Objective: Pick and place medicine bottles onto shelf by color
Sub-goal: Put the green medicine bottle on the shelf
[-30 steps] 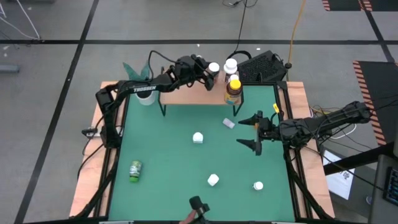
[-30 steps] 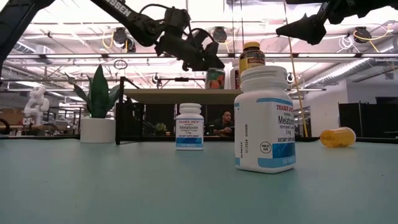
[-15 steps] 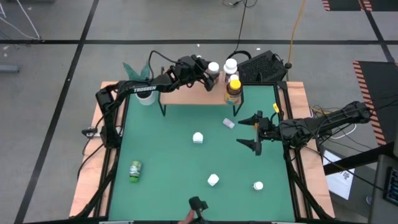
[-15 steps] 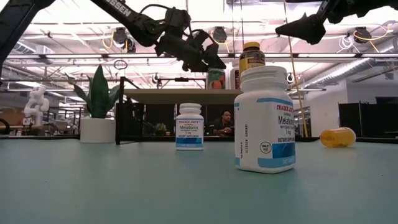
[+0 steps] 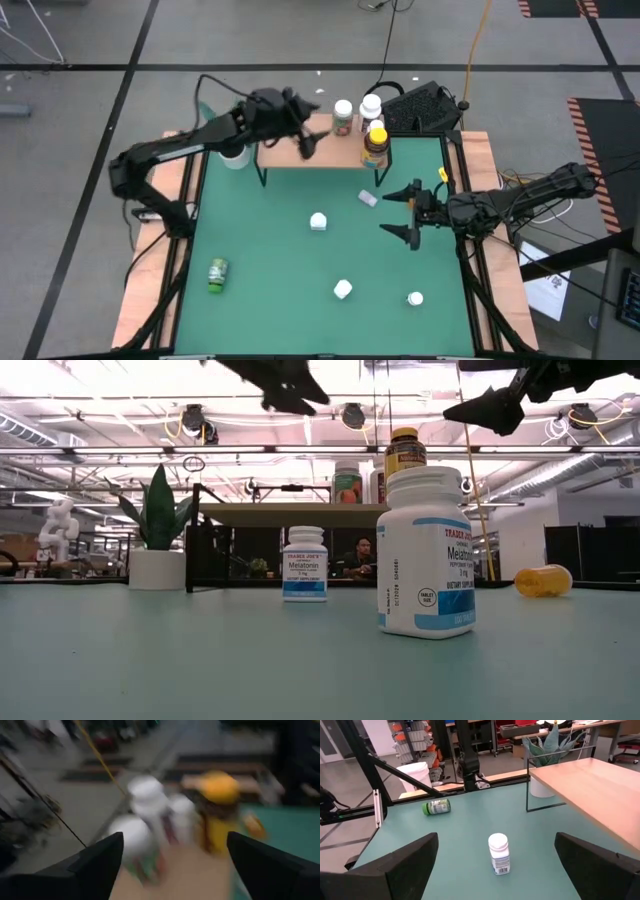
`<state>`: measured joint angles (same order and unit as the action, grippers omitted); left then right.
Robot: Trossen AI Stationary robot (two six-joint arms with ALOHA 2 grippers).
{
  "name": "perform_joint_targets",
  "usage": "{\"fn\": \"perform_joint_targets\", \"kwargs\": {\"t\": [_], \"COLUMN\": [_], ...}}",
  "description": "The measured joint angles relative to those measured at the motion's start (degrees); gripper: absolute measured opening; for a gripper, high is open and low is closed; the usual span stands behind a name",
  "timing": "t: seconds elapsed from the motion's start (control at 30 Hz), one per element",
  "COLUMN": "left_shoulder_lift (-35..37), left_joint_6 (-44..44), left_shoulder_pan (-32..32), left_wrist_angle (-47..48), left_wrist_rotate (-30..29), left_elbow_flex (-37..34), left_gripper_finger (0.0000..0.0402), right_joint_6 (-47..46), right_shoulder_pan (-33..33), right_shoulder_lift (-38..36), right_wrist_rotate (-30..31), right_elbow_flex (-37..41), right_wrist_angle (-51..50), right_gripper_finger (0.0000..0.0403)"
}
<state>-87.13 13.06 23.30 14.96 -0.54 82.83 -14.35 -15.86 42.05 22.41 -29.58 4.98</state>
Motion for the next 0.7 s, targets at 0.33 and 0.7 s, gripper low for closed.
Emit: {"fn": "perform_joint_targets", "kwargs": {"t": [0.33,0.7], "left_shoulder_lift": [8.65,8.63], "left_joint_6": [-31.16,-74.91], "left_shoulder_pan": [-17.01,-46.2], "left_wrist_angle": [50.27,66.66], "left_wrist_rotate": [-1.75,-6.32], "left_elbow_flex": [-0.01,-11.77], "left_gripper_finger": [0.0279,0.0244], "right_joint_6": [-3.41,-6.35], "right_shoulder_pan": [0.0,0.0], "right_shoulder_lift": [0.02,0.02], "right_wrist_rotate": [-0.17,-0.19], "right_elbow_flex": [1.35,1.35], "right_wrist_angle": [0.37,0.78], "right_gripper_finger": [0.0393,0.0393]}}
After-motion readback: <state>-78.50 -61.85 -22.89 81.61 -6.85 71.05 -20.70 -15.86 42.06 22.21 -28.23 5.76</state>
